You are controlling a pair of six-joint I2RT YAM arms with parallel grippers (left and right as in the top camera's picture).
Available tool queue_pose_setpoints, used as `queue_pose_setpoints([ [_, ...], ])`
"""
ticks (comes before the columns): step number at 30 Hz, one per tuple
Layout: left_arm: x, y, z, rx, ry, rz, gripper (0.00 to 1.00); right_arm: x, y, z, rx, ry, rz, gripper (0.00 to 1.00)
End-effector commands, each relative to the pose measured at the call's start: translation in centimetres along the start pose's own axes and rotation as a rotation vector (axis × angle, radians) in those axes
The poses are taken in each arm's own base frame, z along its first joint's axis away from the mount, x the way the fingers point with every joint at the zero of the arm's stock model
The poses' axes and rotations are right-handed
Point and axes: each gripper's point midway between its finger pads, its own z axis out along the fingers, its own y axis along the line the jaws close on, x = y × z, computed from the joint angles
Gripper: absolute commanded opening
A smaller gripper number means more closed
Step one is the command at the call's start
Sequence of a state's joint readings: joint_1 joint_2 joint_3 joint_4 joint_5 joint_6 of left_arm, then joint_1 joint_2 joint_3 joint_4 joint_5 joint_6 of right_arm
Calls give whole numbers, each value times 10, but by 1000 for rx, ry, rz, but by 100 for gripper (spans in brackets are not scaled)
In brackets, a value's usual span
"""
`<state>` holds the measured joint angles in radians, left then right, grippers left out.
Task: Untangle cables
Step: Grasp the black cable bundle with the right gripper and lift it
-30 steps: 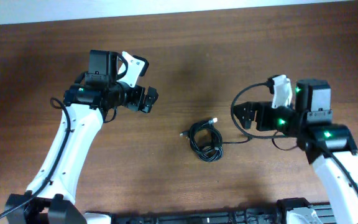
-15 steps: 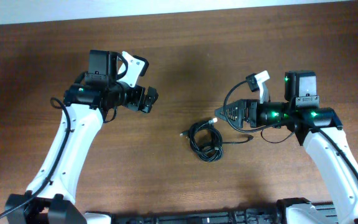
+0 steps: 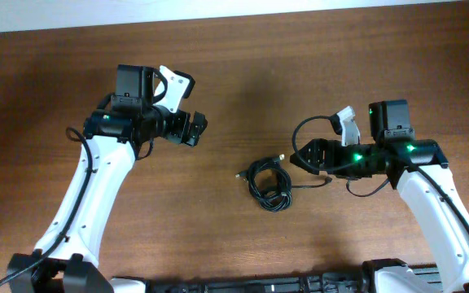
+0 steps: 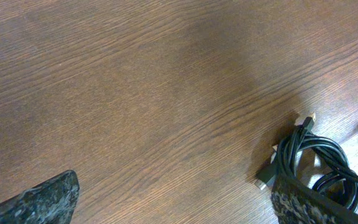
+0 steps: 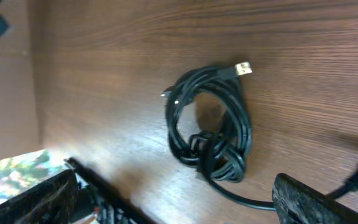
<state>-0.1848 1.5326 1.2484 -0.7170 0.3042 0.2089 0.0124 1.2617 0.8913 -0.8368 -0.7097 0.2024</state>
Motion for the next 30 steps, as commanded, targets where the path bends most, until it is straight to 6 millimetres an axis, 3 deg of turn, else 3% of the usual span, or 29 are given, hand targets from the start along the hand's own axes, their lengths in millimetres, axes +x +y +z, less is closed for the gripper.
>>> queue_pose_setpoints([
  [1, -10, -3, -2, 12, -26, -3, 99, -1, -14, 4, 52, 2, 8, 99],
  [14, -19, -1, -2, 4, -63, 9, 99, 14, -25, 74, 67, 190, -34, 98],
  [16, -19, -1, -2, 3, -63, 9, 99, 18, -32, 85, 86, 218, -30, 100],
  [18, -19, -1, -2, 3, -63, 9, 99, 21, -44, 96, 120, 246, -16, 95],
  [22, -19, -1, -2, 4, -63, 9, 99, 28, -57, 108, 136, 290, 17, 82],
  [30, -19, -1, -2, 4, -62, 9, 99, 28, -61, 123, 134, 296, -8, 81],
])
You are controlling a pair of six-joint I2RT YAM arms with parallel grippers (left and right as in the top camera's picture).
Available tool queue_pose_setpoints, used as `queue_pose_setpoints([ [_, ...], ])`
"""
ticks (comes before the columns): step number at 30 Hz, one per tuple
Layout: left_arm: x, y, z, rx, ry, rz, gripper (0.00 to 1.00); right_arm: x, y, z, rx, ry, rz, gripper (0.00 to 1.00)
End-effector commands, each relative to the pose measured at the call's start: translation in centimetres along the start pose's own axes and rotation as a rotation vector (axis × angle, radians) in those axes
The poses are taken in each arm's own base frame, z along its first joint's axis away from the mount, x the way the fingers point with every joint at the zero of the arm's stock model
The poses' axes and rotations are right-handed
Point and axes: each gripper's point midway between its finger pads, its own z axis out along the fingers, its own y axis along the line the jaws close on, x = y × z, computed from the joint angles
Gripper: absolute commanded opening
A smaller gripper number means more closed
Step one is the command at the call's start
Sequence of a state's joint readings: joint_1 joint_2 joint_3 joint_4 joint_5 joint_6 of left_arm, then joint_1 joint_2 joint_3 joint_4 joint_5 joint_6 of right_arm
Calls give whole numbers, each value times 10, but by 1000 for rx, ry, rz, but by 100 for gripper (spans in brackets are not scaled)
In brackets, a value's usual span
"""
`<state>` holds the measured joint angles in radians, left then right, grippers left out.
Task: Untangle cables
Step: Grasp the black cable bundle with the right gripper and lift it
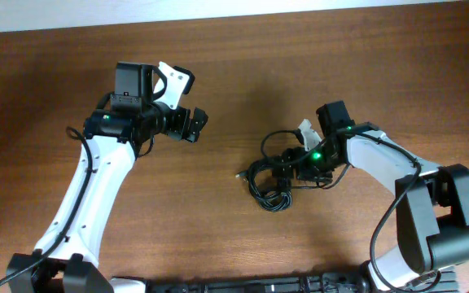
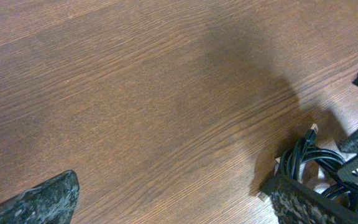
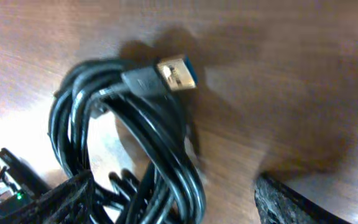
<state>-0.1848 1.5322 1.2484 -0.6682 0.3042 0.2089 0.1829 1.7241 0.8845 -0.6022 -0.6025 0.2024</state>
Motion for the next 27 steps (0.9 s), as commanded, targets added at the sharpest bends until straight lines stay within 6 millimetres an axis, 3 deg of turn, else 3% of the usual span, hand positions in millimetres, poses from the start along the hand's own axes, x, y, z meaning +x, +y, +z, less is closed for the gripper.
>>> queue_pose_setpoints([
  [1, -7, -3, -2, 13, -16, -6, 99, 5, 0, 15, 15, 31, -33, 81],
  [7, -7, -3, -2, 13, -17, -6, 99, 12, 15, 28, 12, 60, -97, 81],
  [9, -7, -3, -2, 13, -16, -6, 99, 13, 16, 29, 11, 64, -103, 66],
  [14, -7, -3, -2, 14, -14, -7, 99, 13, 16, 29, 11, 64, -102, 9],
  [15, -6, -3, -2, 14, -13, -8, 99, 13, 16, 29, 11, 64, -102, 4],
  [21, -2, -4, -2, 18, 6, -14, 99, 14, 26, 27, -50, 73, -96, 4],
  [27, 12, -8, -2, 37, 62, -33, 99, -4, 41, 0, -150, 43, -54, 4],
])
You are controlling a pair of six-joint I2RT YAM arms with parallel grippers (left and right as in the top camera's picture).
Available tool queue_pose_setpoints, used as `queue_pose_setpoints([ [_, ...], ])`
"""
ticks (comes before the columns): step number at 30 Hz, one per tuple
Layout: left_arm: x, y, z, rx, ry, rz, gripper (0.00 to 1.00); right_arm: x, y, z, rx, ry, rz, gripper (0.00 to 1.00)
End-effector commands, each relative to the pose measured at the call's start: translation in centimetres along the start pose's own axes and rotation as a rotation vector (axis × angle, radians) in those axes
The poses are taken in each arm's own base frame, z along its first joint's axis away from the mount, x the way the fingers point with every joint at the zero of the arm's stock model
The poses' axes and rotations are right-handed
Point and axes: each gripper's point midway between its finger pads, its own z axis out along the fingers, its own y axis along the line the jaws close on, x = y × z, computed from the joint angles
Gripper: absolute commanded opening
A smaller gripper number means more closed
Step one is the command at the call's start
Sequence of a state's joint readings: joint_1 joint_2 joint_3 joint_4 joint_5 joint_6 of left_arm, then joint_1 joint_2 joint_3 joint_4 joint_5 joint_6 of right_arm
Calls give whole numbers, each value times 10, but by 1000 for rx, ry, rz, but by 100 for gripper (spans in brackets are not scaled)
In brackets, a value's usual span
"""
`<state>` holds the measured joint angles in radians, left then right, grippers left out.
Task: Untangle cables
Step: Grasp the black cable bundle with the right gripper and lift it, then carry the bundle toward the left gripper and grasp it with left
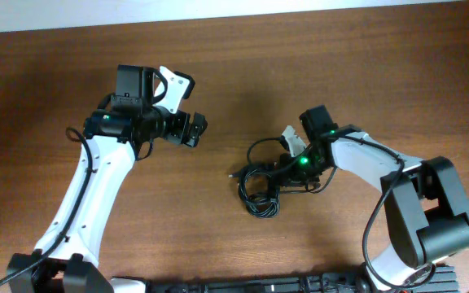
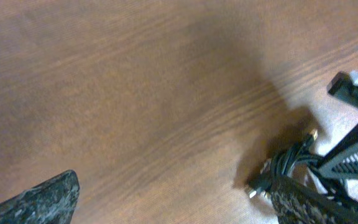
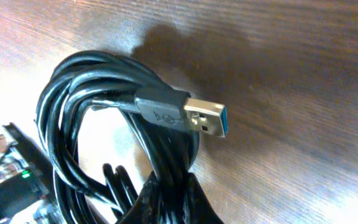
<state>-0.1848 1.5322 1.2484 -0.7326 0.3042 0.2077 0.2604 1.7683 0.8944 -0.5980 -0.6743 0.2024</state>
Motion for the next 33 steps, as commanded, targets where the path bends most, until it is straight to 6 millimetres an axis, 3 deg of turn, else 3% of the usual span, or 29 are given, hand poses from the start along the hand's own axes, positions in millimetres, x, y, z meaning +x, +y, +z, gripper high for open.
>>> queue_pose_setpoints([
  [1, -2, -10, -2, 53, 4, -14, 99, -20, 19, -25, -83, -49, -10, 4],
  [6, -11, -55, -11, 317, -50, -16, 99, -36, 36, -62, -53, -82, -100, 4],
  [13, -21, -99, -34, 609, -111, -18, 99, -80, 58, -127, 133, -214, -164, 4],
  [18, -23, -101, -36, 626, -119, -18, 99, -108, 91, -168, 134, -336, -243, 4],
  [20, -25, -101, -36, 630, -98, -111, 99, -115, 104, -181, 128, -377, -271, 4],
  [27, -44, -101, -36, 659, -3, -580, 99, -128, 126, -206, 116, -456, -326, 4],
  [33, -69, -138, -39, 728, -85, -440, 99, -128, 128, -206, 105, -456, -334, 4],
])
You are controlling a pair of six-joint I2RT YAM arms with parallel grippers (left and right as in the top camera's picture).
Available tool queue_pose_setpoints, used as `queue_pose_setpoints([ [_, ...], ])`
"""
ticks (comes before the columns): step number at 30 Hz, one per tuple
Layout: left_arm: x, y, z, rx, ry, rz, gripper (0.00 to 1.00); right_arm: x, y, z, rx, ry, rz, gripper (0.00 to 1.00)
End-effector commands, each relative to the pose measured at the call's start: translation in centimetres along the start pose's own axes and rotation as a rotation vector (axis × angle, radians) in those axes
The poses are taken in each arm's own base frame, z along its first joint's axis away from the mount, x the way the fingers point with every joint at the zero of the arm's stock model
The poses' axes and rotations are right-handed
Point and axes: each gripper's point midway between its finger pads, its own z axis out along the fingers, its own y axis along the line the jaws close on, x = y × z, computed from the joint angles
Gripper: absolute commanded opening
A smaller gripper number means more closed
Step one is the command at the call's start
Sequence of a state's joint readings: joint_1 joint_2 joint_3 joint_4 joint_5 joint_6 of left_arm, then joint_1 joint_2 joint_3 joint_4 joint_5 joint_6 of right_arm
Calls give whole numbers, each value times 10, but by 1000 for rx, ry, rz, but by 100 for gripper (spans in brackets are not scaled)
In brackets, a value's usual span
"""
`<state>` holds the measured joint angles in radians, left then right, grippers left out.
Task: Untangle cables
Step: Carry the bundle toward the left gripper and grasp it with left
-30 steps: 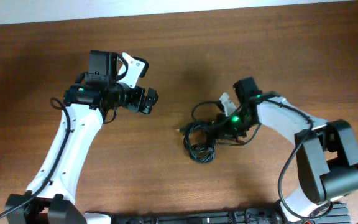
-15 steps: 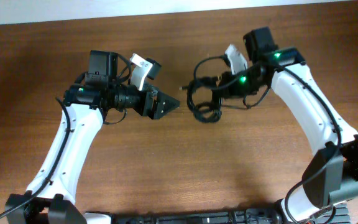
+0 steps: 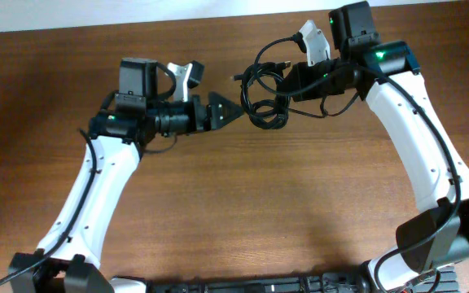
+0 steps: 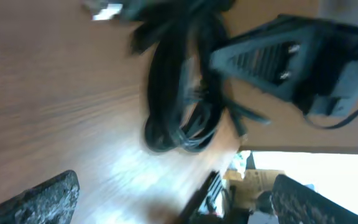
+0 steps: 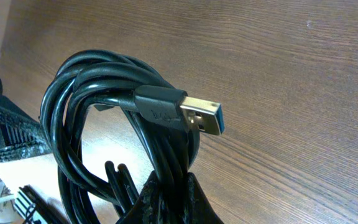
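A coiled black cable bundle (image 3: 265,96) hangs off the table at the far middle, with my right gripper (image 3: 287,84) shut on several of its strands. In the right wrist view the fingers (image 5: 156,193) pinch the strands low in the frame, and a USB plug (image 5: 199,116) with a blue insert sticks out of the coil. My left gripper (image 3: 228,111) is open, its tips just left of the bundle and apart from it. The left wrist view is blurred: the bundle (image 4: 178,93) hangs ahead of the widely spread fingers (image 4: 42,199).
The brown wooden table (image 3: 218,212) lies under both arms. A dark rack (image 3: 300,285) runs along its front edge and a pale strip (image 3: 137,12) along the far edge. The right gripper's body (image 4: 284,56) shows behind the bundle in the left wrist view.
The right gripper, then shut on the bundle lying mid-table, now holds it lifted at the far middle. The left gripper has swung right, and its open tips are now close to the bundle.
At first the bundle lay on the table with the right gripper open to its right and the left gripper off to the left. Then the right gripper was over the bundle, then shut on its strands. Now the bundle is raised between both grippers.
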<state>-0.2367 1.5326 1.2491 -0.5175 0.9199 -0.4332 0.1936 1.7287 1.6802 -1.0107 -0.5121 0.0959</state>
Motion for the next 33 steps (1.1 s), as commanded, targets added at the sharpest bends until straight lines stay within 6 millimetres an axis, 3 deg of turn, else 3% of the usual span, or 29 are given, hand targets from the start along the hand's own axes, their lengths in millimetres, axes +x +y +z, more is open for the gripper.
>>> queue_pose_setpoints([
  [1, 0, -35, 19, 81, 14, 47, 99, -12, 13, -19, -19, -59, -44, 4],
  [5, -4, -49, 31, 88, -20, 134, 99, -12, 13, -20, -21, -61, -45, 4],
  [11, -13, -39, 31, 22, -67, 135, 99, -15, 10, -25, -24, -71, -34, 4],
  [17, -21, -29, 30, -40, -108, 133, 99, -21, 20, -49, -151, -118, -16, 4],
  [23, -31, -37, 30, -11, -145, 132, 100, -24, 27, -65, -178, -154, -29, 4],
  [27, -33, -56, 36, 33, -165, 189, 89, -23, 29, -68, -180, -159, -33, 4],
  [31, -33, -71, 47, 42, -190, 242, 86, -23, 33, -69, -204, -158, -36, 4],
  [33, -33, -73, 49, 32, -200, 249, 76, -23, 33, -69, -203, -157, -35, 4],
])
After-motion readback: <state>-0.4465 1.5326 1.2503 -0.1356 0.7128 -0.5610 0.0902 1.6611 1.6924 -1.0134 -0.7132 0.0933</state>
